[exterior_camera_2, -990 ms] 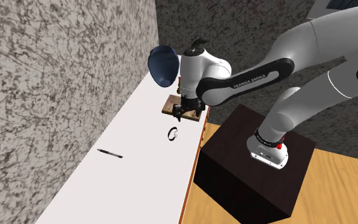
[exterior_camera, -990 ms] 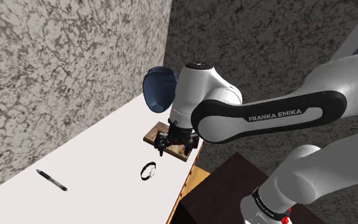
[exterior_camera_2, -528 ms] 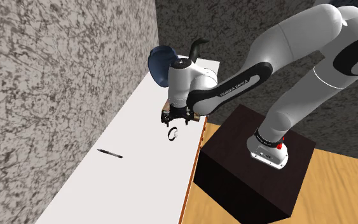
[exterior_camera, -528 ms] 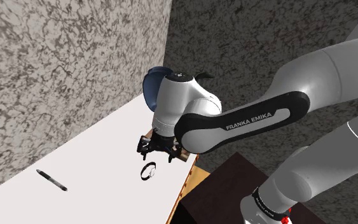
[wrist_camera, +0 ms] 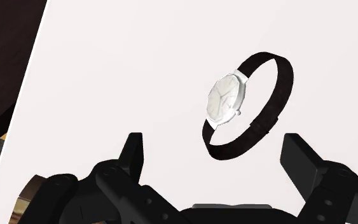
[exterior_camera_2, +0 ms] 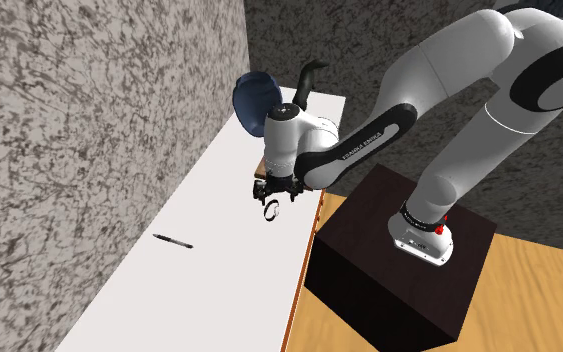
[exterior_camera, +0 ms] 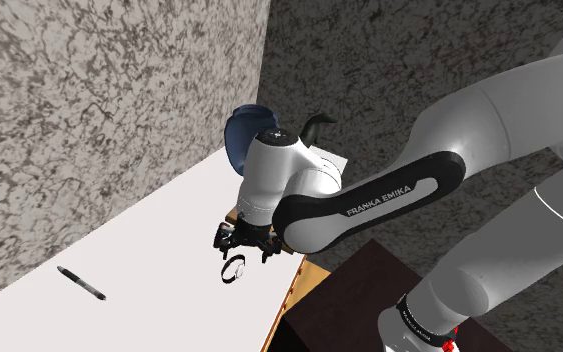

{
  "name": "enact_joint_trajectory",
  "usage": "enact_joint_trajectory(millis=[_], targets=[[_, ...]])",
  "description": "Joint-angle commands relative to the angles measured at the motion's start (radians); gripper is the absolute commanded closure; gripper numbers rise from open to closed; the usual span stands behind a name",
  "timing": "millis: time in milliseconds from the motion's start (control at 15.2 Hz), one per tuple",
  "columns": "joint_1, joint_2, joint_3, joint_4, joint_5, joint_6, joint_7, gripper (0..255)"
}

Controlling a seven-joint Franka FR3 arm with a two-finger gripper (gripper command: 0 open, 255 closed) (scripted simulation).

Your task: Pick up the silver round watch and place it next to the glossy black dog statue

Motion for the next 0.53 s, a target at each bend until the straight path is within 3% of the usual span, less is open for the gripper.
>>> enact_joint_trajectory(millis=[0,198,264,462], targets=[[0.0,0.001,0.0,-0.001,0.0,0.002,0.0,0],[0.0,0.0,0.0,-0.001,0.0,0.001,0.0,0],[0.0,0.0,0.0,-0.001,0.0,0.001,0.0,255],[0.0,0.0,0.0,-0.001,0.0,0.001,0.0,255]])
